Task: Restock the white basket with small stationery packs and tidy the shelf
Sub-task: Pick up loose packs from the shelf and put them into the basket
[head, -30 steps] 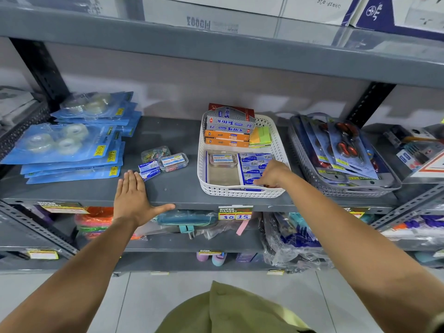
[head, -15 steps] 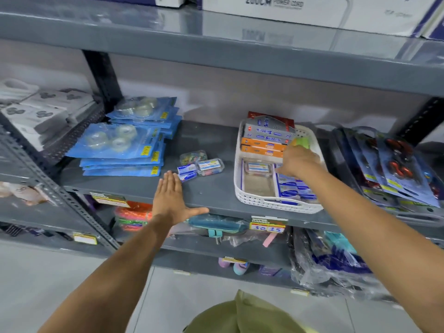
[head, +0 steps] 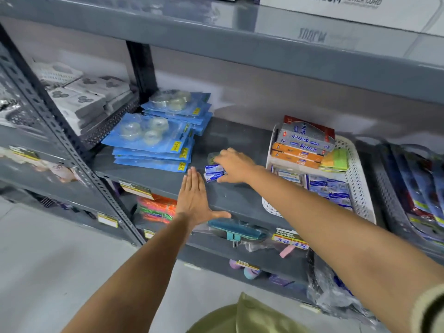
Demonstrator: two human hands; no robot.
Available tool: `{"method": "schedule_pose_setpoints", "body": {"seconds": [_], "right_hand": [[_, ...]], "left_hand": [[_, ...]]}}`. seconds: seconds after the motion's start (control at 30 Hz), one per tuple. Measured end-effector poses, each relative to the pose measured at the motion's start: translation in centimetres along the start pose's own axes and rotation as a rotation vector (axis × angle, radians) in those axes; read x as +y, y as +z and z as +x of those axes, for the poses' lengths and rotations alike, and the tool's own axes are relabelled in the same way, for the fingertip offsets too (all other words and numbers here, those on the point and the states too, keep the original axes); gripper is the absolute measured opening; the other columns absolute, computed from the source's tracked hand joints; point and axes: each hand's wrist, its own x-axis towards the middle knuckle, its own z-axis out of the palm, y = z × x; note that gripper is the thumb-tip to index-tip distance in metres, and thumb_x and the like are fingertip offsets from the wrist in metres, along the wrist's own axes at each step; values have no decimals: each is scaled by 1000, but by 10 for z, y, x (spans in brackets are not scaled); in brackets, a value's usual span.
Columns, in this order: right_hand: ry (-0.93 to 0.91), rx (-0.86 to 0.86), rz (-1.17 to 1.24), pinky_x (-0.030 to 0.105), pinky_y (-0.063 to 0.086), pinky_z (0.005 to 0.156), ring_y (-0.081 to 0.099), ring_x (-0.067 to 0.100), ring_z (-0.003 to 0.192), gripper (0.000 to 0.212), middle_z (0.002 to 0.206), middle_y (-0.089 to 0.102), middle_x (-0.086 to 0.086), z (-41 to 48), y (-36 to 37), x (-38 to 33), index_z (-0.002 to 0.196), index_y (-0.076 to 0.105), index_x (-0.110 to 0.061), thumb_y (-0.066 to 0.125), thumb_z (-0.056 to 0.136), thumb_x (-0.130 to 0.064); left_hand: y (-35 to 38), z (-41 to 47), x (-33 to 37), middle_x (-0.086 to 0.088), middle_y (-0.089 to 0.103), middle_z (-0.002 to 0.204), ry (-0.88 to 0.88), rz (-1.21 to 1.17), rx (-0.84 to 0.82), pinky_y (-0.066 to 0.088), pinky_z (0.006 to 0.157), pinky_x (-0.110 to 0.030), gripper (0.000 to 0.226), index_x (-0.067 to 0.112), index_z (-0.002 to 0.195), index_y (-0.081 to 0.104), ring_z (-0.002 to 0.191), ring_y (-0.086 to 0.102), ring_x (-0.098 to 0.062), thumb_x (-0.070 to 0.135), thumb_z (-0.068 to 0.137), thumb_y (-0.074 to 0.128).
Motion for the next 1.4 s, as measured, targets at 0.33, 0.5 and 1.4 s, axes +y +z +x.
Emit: {"method": "schedule_pose_setpoints", "body": {"seconds": [0.33, 0.5, 1.4], "right_hand": [[-71, 22, 182, 31, 38, 75, 54, 23, 99, 20, 101, 64, 2, 19, 9, 8, 95, 65, -16, 68, 76, -22], [-57, -7, 190, 37, 44, 83, 58, 25, 91, 38, 98, 64, 3, 27, 17, 1, 102, 54, -18, 75, 72, -28], [230, 140, 372, 29, 47, 74, 59, 18, 87, 39, 97, 69, 1, -74, -16, 67, 102, 70, -19, 80, 66, -28]], "left_hand": [[4, 1, -2, -26, -14, 157, 6, 33, 12, -6, 120, -41, 152, -7, 147, -9, 146, -14, -34, 102, 47, 26], [3, 2, -1, -25, -13, 157, 4, 39, 8, -7, 120, -40, 152, -6, 147, -10, 146, -14, -33, 102, 47, 26], [4, 4, 71, -12, 4, 161, 362, 66, 106, -6, 119, -51, 141, 1, 151, 5, 149, -3, -23, 99, 52, 28]]}}
